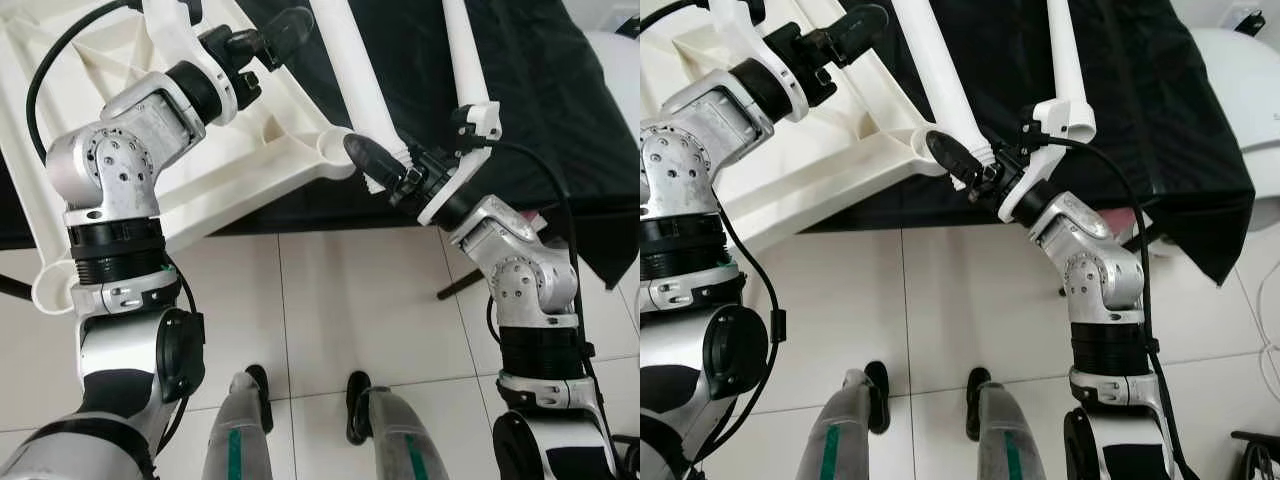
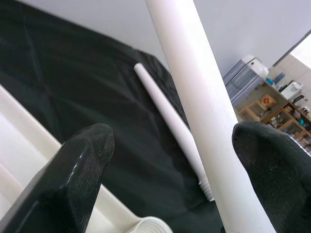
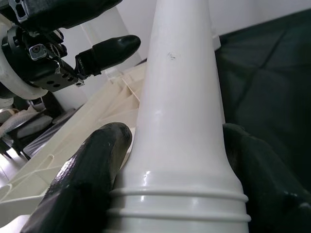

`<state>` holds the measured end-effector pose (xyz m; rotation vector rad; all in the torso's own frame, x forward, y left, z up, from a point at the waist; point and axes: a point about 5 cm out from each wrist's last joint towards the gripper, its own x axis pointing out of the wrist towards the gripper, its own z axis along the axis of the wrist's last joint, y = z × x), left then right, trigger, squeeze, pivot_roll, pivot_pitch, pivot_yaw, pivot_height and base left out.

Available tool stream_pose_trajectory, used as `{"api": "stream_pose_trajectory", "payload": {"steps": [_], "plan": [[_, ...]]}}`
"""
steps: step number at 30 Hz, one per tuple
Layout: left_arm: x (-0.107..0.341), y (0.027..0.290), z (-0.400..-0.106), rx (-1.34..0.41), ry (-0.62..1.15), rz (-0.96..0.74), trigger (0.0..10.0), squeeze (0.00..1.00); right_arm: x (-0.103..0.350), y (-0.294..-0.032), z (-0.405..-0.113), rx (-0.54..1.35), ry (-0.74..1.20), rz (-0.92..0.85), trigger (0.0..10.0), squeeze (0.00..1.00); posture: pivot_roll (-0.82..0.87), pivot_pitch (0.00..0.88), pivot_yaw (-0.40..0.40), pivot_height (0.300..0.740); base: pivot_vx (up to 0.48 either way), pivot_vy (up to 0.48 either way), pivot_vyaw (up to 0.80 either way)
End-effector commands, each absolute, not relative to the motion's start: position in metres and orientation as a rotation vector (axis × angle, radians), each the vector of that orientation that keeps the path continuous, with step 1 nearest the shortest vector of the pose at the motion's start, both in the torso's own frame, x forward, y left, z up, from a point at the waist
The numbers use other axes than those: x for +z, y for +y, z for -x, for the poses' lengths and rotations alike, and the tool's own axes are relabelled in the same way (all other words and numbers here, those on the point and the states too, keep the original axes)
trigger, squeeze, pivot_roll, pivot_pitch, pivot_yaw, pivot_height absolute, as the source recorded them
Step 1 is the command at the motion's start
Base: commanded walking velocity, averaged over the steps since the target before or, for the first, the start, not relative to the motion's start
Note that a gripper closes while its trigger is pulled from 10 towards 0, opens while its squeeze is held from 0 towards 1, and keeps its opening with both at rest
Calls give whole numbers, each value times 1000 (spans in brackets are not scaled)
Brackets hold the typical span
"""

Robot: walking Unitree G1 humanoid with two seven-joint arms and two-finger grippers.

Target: Building children table

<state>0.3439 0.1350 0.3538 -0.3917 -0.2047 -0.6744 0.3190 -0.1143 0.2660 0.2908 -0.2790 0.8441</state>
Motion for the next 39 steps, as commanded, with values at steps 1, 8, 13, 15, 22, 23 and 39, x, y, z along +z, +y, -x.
{"api": "stream_pose_trajectory", "payload": {"steps": [1, 8, 13, 15, 22, 23, 39], "plan": [[350, 135, -343, -690, -203, 399, 10000, 0, 263, -114, -318, 856, -287, -289, 10000, 0, -40, 163, -8, 740, 0, 0, 0], [348, 133, -342, -706, -197, 419, 10000, 0, 263, -115, -319, 863, -295, -288, 10000, 0, -36, 153, -2, 740, 0, 0, 0], [346, 124, -338, -772, -187, 421, 10000, 0, 259, -112, -318, 890, -291, -282, 10000, 0, -36, 153, -2, 740, 0, 0, 0], [347, 121, -337, -792, -187, 418, 10000, 0, 258, -110, -318, 902, -290, -279, 10000, 0, -29, 154, 1, 740, 0, 0, 0], [346, 107, -331, -880, -151, 424, 10000, 0, 254, -105, -313, 965, -281, -258, 10000, 0, -25, 175, 2, 740, 0, 0, 0], [346, 107, -331, -880, -151, 424, 10000, 0, 254, -105, -313, 965, -281, -258, 10000, 0, -25, 175, 2, 740, 0, 0, 0], [315, 88, -325, -914, -24, 411, 10000, 0, 243, -104, -300, 1042, -261, -234, 10000, 0, -32, 184, 10, 740, 0, 0, 0]]}}
